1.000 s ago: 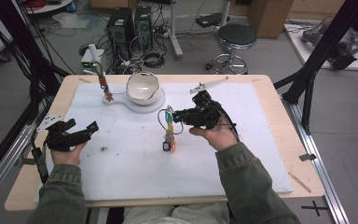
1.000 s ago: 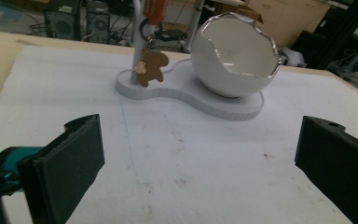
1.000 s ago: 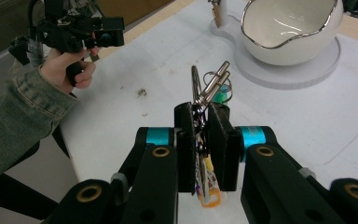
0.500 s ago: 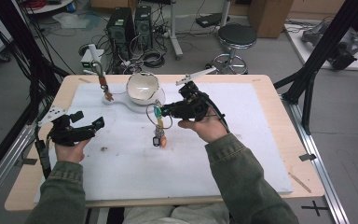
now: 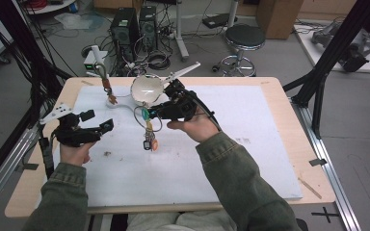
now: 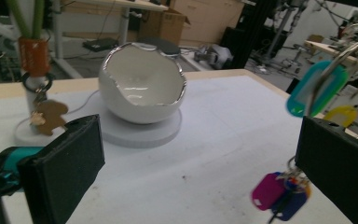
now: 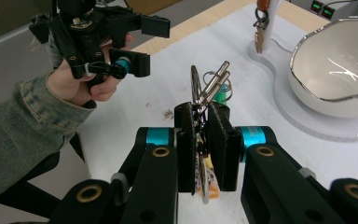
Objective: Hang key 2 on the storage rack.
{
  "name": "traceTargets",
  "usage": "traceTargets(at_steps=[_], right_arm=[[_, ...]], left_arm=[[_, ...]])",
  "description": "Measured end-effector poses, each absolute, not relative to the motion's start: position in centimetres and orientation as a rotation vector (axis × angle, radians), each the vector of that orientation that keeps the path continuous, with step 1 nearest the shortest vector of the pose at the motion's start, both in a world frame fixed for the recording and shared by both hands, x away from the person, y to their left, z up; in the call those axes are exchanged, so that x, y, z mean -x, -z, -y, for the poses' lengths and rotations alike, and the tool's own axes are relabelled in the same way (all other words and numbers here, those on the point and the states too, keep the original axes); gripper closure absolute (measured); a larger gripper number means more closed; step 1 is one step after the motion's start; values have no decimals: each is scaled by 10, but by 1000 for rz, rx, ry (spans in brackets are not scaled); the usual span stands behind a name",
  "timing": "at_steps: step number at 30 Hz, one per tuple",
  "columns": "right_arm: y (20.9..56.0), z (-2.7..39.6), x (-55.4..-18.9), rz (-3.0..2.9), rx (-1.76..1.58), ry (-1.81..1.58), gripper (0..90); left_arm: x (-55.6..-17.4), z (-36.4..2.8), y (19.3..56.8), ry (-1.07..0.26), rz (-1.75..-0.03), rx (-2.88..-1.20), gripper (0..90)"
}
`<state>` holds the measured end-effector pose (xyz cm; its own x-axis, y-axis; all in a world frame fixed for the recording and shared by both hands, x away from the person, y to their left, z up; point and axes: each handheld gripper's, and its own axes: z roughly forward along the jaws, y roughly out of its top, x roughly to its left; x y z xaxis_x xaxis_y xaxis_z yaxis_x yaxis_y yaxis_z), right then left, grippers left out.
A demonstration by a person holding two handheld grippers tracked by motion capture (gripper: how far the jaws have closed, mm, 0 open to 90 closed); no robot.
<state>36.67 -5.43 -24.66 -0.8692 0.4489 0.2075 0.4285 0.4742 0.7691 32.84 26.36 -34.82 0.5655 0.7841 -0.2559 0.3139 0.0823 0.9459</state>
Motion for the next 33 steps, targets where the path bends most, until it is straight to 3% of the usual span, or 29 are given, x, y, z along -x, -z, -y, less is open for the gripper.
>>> traceTargets(at_steps=[21,25,28,33], right_arm=[[225,25,-373,-2695,-717,-1390,817],[221,18,-375,-2705,-709,-1399,817],[220,13,-376,-2707,-697,-1403,817],[222,9,-377,-2709,-695,-1400,817]], left_arm=[[-345,-234,309,-403,-832,-1568,38],[-344,-235,306,-406,-810,-1552,126],[-342,-239,305,-397,-791,-1540,297],[-340,-242,304,-406,-780,-1547,678]])
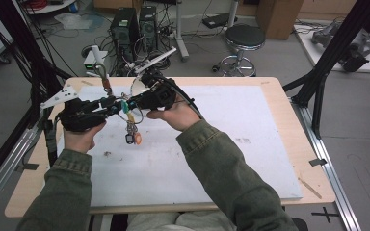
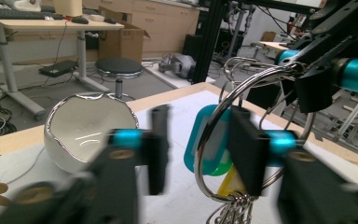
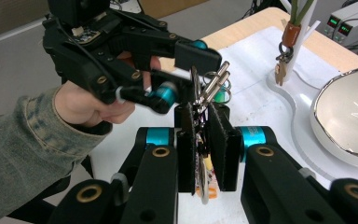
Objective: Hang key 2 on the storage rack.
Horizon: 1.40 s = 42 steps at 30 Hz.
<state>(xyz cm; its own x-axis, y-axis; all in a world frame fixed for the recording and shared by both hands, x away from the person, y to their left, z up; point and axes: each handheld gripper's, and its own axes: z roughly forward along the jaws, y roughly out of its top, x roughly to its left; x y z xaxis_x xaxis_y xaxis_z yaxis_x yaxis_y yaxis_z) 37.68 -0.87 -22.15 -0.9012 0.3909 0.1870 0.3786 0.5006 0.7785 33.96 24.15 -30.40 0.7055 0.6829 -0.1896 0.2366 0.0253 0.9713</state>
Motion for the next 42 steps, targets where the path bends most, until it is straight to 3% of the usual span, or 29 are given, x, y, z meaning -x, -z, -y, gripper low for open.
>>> traceTargets(at_steps=[2,6,17,21,35,42], right_arm=[[222,8,-377,-2710,-697,-1400,817],[223,9,-380,-2697,-719,-1393,816],[227,13,-385,-2688,-791,-1414,802],[227,16,-385,-2633,-859,-1420,615],[240,63,-389,-2461,-1031,-1477,108],[259,98,-389,-2349,-1097,-1455,103]], left_arm=[[-341,-241,305,-400,-782,-1565,804],[-343,-237,307,-374,-785,-1609,850],[-343,-233,308,-401,-789,-1624,864],[-343,-234,308,-408,-806,-1625,866],[-345,-239,308,-418,-854,-1584,872],[-347,-243,308,-428,-874,-1570,871]])
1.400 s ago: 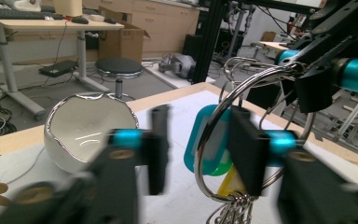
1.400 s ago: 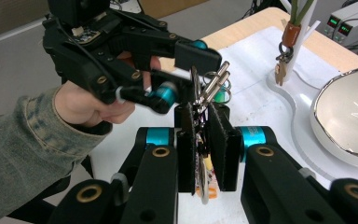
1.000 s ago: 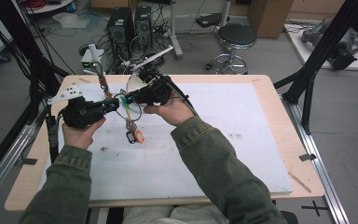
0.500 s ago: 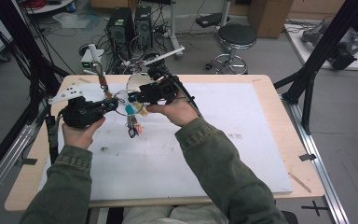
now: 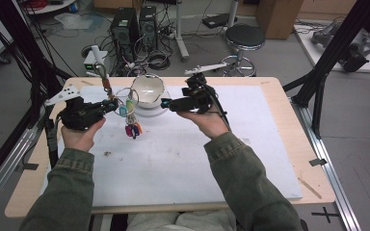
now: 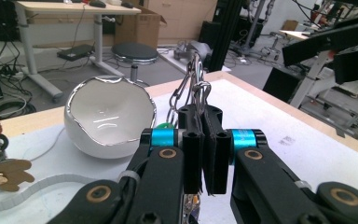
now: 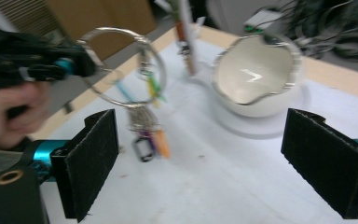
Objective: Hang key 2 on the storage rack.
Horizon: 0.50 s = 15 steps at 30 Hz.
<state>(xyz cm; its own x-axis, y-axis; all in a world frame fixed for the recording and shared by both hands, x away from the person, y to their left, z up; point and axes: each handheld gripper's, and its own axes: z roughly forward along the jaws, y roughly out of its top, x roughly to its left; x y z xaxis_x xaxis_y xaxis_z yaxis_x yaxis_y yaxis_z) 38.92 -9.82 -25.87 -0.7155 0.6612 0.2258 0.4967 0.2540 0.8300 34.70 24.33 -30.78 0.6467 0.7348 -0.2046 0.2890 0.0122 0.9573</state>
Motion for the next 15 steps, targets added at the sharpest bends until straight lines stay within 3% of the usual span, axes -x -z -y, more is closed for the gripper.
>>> traceTargets(at_steps=[2,4,15], right_arm=[[264,111,-387,-2291,-1104,-1455,98],[268,119,-386,-2272,-1119,-1423,8],[304,168,-378,-2193,-1218,-1315,6]], left_arm=[[-347,-245,308,-430,-885,-1563,871],[-348,-247,308,-440,-895,-1554,871],[-347,-262,306,-491,-950,-1513,871]])
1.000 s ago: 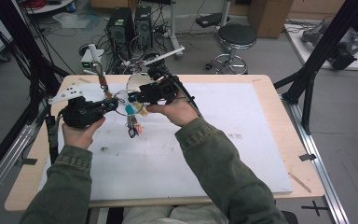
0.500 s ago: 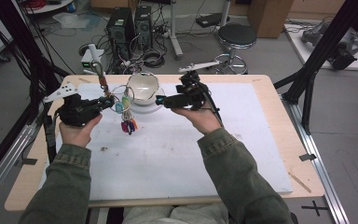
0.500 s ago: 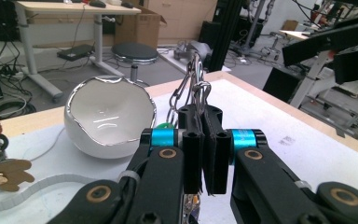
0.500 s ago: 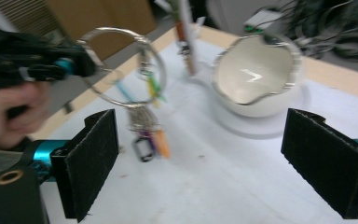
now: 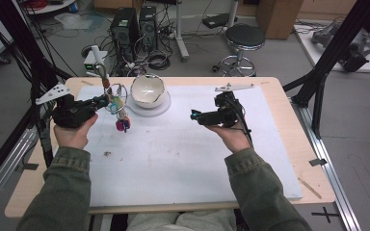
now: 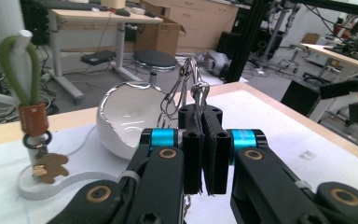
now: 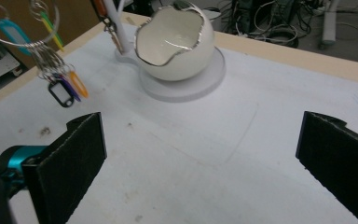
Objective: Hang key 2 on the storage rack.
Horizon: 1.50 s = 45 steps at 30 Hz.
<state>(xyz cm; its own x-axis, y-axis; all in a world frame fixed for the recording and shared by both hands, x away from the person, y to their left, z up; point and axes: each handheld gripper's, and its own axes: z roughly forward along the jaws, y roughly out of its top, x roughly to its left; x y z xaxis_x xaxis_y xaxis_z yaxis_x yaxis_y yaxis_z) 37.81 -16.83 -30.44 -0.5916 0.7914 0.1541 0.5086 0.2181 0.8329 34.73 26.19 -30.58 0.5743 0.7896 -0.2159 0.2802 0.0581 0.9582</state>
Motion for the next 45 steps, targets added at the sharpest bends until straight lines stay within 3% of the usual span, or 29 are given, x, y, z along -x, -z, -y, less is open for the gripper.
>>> traceTargets(at_steps=[17,45], right_arm=[[337,217,-368,-2093,-1254,-1271,6],[386,281,-342,-1936,-1471,-1231,6]], left_arm=[[-350,-275,305,-527,-997,-1480,870],[-360,-336,278,-647,-1118,-1340,870]])
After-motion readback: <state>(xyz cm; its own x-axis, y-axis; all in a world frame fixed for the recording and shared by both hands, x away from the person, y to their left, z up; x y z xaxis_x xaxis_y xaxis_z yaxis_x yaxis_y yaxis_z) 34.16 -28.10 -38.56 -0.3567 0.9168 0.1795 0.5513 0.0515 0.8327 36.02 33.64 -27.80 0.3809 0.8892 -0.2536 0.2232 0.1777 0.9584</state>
